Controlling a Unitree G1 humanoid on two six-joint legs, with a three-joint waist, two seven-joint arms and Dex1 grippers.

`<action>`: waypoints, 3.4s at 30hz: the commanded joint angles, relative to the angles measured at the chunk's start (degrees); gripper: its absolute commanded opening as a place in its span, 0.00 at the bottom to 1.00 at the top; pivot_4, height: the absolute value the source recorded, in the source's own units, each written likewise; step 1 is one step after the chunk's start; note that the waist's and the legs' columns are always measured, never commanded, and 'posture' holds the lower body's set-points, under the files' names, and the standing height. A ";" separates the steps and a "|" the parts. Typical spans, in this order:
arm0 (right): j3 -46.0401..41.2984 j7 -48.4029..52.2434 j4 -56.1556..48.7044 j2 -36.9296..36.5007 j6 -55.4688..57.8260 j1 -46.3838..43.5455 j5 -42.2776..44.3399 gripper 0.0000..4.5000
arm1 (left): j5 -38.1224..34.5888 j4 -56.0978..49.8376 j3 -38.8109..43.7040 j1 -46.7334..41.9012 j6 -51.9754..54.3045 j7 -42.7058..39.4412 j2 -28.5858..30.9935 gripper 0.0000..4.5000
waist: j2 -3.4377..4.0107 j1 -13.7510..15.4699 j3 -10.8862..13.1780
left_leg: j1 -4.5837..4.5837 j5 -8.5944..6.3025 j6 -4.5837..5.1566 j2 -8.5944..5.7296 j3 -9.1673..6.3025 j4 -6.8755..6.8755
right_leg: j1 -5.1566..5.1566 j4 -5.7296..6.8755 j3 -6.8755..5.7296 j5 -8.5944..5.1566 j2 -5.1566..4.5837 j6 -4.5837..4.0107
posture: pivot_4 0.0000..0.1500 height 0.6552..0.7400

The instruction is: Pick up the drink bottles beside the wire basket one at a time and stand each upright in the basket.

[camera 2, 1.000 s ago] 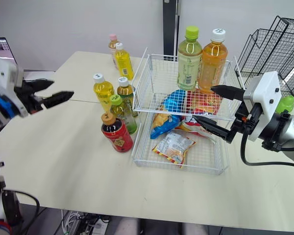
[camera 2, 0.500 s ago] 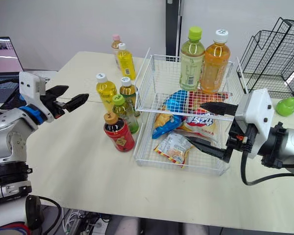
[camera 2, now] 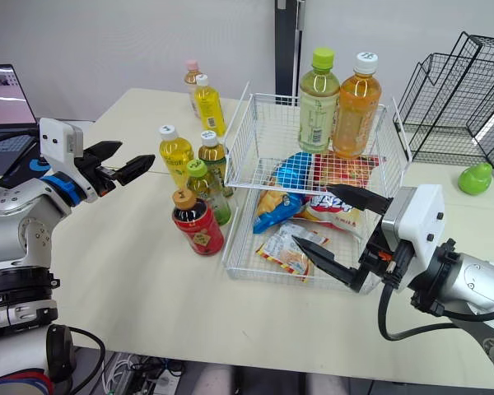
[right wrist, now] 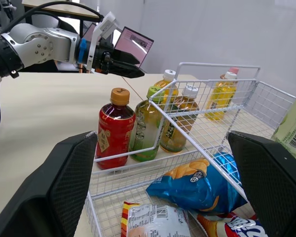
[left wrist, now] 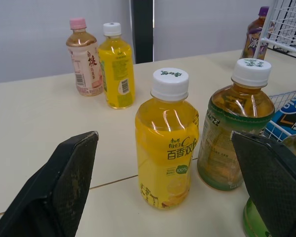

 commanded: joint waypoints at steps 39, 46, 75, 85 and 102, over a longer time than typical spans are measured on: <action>9.89 -10.36 -4.55 3.51 -0.46 -5.96 -6.78 1.00 | 7.93 31.75 -7.96 -25.06 -14.62 3.83 -5.54 0.31 | -0.01 0.15 0.01 | -0.13 0.00 0.00 -0.06 0.03 -0.04 | -0.12 -0.04 -0.01 0.00 0.01 0.00 | 1.00 0.50; 5.94 -8.25 -3.59 1.97 -0.51 -4.35 -5.41 1.00 | 6.81 21.81 -7.52 -21.77 -9.76 1.96 -2.49 0.31 | -0.01 0.00 0.02 | -0.16 0.00 -0.01 -0.03 -0.01 -0.06 | -0.16 -0.04 -0.04 0.00 0.03 -0.01 | 1.00 0.50; -32.06 6.00 3.36 -10.07 3.73 12.08 10.54 1.00 | 3.93 40.24 -14.45 -71.74 6.69 -23.68 -5.15 0.31 | -0.18 -0.59 0.22 | -0.39 -0.01 0.01 -0.13 -0.19 -0.07 | -0.19 -0.24 -0.19 -0.03 0.02 0.03 | 1.00 0.50; -32.40 3.03 3.68 -9.94 3.57 13.08 6.45 1.00 | 8.50 48.88 -15.65 -67.99 -5.44 -20.62 -14.08 0.31 | -0.05 -1.34 0.29 | -0.40 0.00 0.01 -0.12 -0.06 -0.08 | -0.33 -0.12 -0.04 -0.08 0.05 0.10 | 1.00 0.50; -29.85 0.46 3.88 -10.69 4.04 11.13 4.89 1.00 | 11.88 53.88 -15.79 -63.79 -12.17 -15.47 -20.84 0.31 | -0.04 -1.19 0.30 | -0.52 0.00 0.00 -0.17 -0.02 -0.08 | -0.45 -0.11 -0.01 -0.02 0.03 0.00 | 1.00 0.50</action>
